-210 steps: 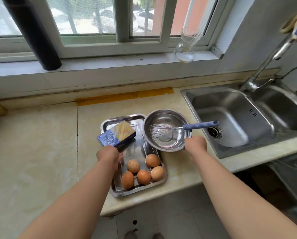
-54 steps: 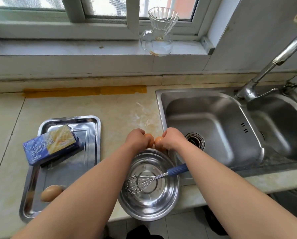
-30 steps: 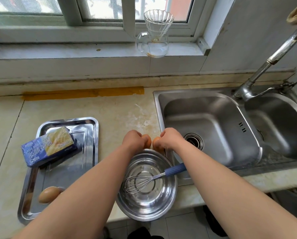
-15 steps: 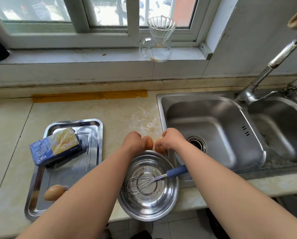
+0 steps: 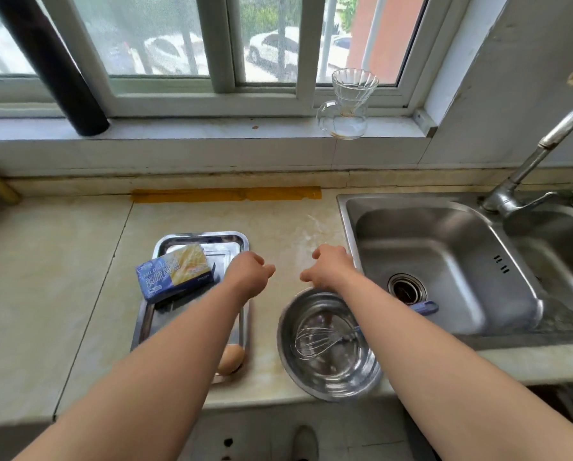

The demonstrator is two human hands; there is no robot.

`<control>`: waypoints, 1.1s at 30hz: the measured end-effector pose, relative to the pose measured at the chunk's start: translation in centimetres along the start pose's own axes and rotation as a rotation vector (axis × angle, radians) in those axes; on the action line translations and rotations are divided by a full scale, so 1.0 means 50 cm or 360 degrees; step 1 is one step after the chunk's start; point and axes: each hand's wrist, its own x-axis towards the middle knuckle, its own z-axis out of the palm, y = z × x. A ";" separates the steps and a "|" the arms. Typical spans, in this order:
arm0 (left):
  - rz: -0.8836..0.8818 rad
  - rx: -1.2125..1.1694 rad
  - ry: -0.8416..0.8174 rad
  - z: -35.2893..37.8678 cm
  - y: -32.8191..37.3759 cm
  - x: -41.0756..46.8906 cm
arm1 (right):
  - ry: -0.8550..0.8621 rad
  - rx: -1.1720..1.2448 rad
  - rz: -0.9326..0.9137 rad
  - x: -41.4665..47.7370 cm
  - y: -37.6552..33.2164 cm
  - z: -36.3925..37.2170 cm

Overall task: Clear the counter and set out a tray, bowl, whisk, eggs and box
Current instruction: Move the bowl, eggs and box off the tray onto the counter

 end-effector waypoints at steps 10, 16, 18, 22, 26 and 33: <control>-0.0191 0.0059 -0.0128 -0.140 -0.216 -0.082 | -0.0430 -0.0005 -0.0240 -0.124 -0.141 0.150; -0.0273 0.0123 -0.0189 -0.130 -0.296 -0.104 | -0.0588 -0.0138 -0.0211 -0.147 -0.142 0.231; -0.0248 0.0202 -0.0204 -0.114 -0.308 -0.104 | -0.0579 -0.0169 -0.0207 -0.146 -0.135 0.250; -0.0102 0.0398 -0.0235 -0.094 -0.321 -0.102 | -0.0549 -0.0253 -0.0204 -0.144 -0.123 0.276; -0.0028 0.0614 -0.0284 -0.087 -0.326 -0.090 | -0.0531 -0.0322 -0.0229 -0.139 -0.120 0.285; 0.0062 0.0861 -0.0287 -0.079 -0.328 -0.072 | -0.0442 -0.0274 -0.0249 -0.127 -0.119 0.297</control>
